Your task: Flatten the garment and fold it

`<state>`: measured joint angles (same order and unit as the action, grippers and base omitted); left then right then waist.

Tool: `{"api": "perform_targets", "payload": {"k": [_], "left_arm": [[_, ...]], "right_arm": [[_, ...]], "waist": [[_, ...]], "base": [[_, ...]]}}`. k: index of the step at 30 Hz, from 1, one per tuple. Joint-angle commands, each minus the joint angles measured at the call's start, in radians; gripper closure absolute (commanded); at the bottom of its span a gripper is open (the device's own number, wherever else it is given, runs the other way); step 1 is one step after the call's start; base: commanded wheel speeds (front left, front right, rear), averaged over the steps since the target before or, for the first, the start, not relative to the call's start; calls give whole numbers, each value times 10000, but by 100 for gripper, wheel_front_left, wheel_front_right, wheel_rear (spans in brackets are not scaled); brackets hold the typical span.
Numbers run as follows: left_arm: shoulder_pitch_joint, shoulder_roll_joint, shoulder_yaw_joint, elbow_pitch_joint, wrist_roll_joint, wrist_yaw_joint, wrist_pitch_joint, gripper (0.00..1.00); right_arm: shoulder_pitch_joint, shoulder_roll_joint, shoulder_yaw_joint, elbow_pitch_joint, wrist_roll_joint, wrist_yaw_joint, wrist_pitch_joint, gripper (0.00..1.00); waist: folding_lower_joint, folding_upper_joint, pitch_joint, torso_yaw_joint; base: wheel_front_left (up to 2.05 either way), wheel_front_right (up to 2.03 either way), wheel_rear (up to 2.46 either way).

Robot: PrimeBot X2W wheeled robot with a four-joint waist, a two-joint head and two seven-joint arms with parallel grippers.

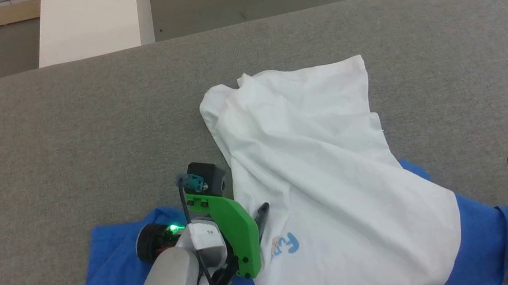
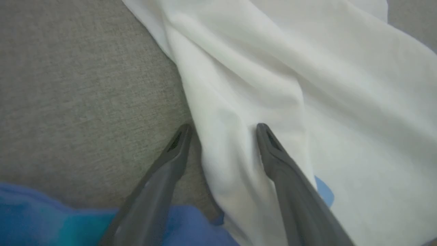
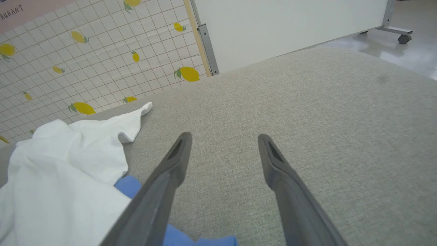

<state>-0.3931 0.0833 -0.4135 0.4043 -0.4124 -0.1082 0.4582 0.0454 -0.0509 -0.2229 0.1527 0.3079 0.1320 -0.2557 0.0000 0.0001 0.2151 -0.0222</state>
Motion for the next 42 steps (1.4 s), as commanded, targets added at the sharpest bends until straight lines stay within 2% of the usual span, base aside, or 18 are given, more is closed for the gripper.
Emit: {"api": "perform_targets", "payload": {"k": [1, 2, 4, 8, 12, 17, 20, 27, 28, 29, 33, 36, 42], "left_arm": [[-9, -64, -136, 427, -64, 78, 250, 0], [25, -75, -229, 632, -30, 80, 287, 0], [109, -104, -279, 1052, -6, 215, 214, 100], [24, -164, -271, 1324, -110, 285, -130, 100], [-614, -190, -61, 815, -211, 276, -687, 100], [-1973, -119, 714, -331, -580, 372, -1141, 100], [-2885, 206, 1284, -726, -672, 521, -1286, 100], [-4082, 861, 2358, 27, -466, 1392, -2000, 100], [-4106, 891, 2456, 312, -463, 1533, -2054, 29], [-4112, 940, 2443, 526, -405, 1581, -2064, 0], [-4093, 823, 2488, 1055, -598, 1416, -2364, 0], [-4033, 722, 2476, 1030, -787, 1077, -2711, 0], [-3571, 774, 2483, -153, -1045, 568, -3270, 0]], "right_arm": [[-168, 6, 6, 32, 13, -13, -56, 0], [-178, 6, 16, 44, 8, -13, -56, 0], [-197, 6, 37, 71, 7, -13, -57, 0], [-186, 6, -21, 59, 28, -13, -58, 0], [-174, 6, -104, -17, 29, -13, -59, 0], [-360, 7, 12, -162, 114, -13, -60, 0], [-545, 7, 79, -222, 156, -13, -60, 0], [-1060, 7, 203, -148, 242, -13, -60, 0], [-1134, 7, 234, -103, 261, -13, -60, 0], [-1193, 7, 266, -76, 276, -13, -60, 0], [-1349, 7, 234, 17, 334, -13, -60, 0], [-1342, 7, 151, 107, 322, -13, -60, 0], [-1217, 7, 118, 138, 216, -13, -60, 0]], "waist": [[0, -1, 24, -107], [0, -1, 17, -144], [0, -1, -12, -219], [0, -1, -59, -246], [0, -1, 58, -185], [0, -1, 583, -243], [0, -1, 1007, -390], [0, -1, 1853, -893], [0, -1, 1932, -960], [0, -1, 1998, -1013], [0, -1, 2126, -1080], [0, -1, 2020, -958], [0, -1, 1523, -488]], "base": [[0, 0, 0], [0, 0, 0], [0, 0, 0], [0, 0, 0], [0, 0, 0], [0, 0, 0], [0, 0, 0], [0, 0, 0], [0, 0, 0], [0, 0, 0], [0, 0, 0], [0, 0, 0], [0, 0, 0]]}}
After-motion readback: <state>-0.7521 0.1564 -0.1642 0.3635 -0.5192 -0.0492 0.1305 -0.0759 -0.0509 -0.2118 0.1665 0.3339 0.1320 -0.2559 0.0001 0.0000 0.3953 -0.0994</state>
